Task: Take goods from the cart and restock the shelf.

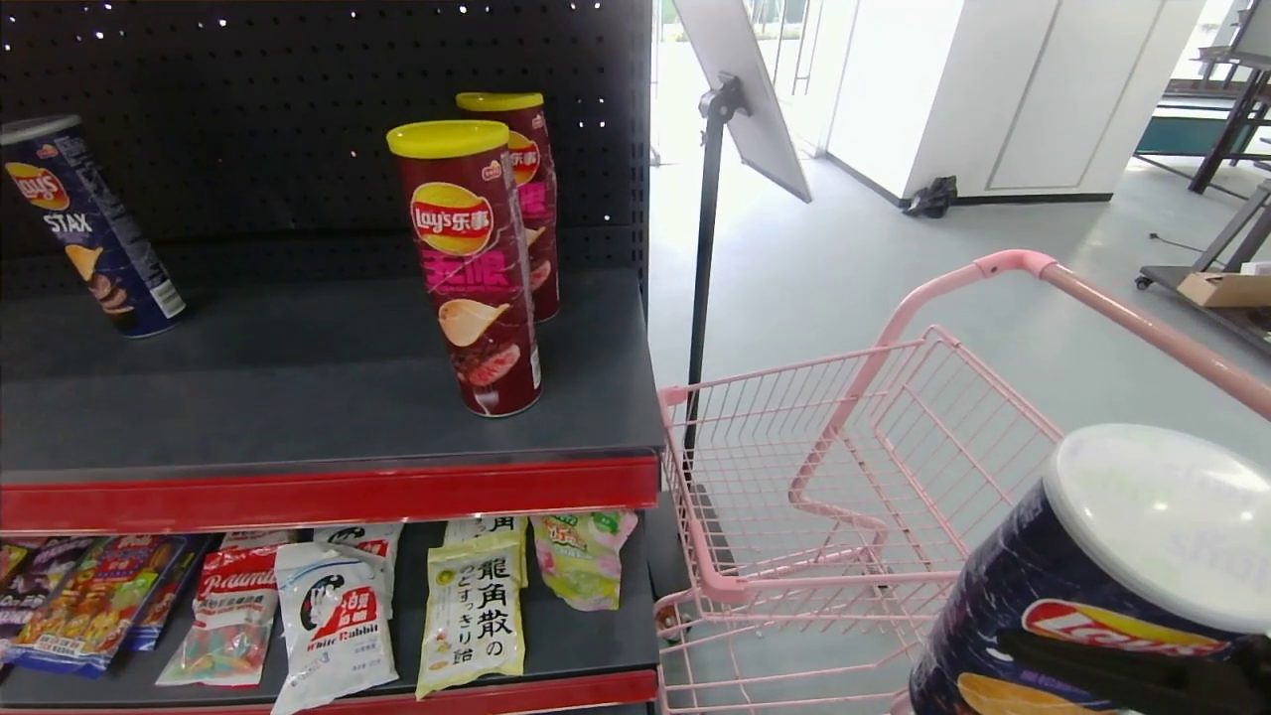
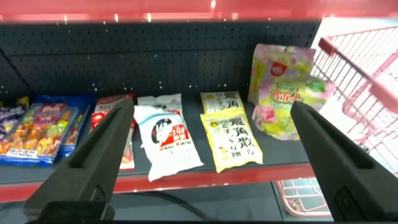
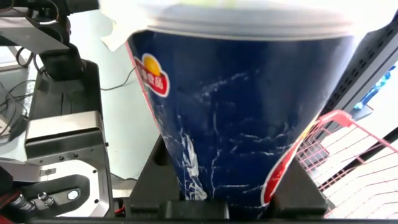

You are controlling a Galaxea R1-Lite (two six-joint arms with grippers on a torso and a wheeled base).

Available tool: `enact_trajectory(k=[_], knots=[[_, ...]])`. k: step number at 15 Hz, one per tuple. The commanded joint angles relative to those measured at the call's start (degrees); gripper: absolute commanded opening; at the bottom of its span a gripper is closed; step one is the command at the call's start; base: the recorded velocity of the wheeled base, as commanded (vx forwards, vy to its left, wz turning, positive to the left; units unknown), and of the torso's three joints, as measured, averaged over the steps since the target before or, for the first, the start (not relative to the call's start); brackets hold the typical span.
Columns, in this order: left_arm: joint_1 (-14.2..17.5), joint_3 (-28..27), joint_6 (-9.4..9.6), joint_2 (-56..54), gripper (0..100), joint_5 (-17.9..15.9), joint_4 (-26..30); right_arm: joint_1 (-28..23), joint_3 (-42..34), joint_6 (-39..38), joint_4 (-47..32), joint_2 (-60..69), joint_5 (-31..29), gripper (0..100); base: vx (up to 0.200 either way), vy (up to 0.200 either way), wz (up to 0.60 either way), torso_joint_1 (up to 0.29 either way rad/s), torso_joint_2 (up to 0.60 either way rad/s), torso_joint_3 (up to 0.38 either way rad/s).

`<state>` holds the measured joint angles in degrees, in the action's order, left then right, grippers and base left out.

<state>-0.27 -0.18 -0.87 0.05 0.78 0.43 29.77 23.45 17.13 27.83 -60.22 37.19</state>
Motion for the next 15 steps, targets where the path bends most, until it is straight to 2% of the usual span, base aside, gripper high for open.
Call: enact_trajectory(k=[1,7,15], knots=[[0.0,0.0,-0.01,0.0,100,0.0,0.0,0.0,0.2,-0.1,0.0,-0.2,0.1,0,0.000,0.000,0.00,0.232,-0.56,-0.334],[0.0,0.0,-0.01,0.0,100,0.0,0.0,-0.2,0.3,-0.2,0.0,0.0,0.0,0,0.000,0.000,0.00,0.249,-0.58,-0.329],[0.0,0.0,-0.01,0.0,100,0.0,0.0,-0.2,-2.4,-0.2,0.0,1.4,-0.2,0,0.000,0.000,0.00,0.176,-0.39,-0.215]])
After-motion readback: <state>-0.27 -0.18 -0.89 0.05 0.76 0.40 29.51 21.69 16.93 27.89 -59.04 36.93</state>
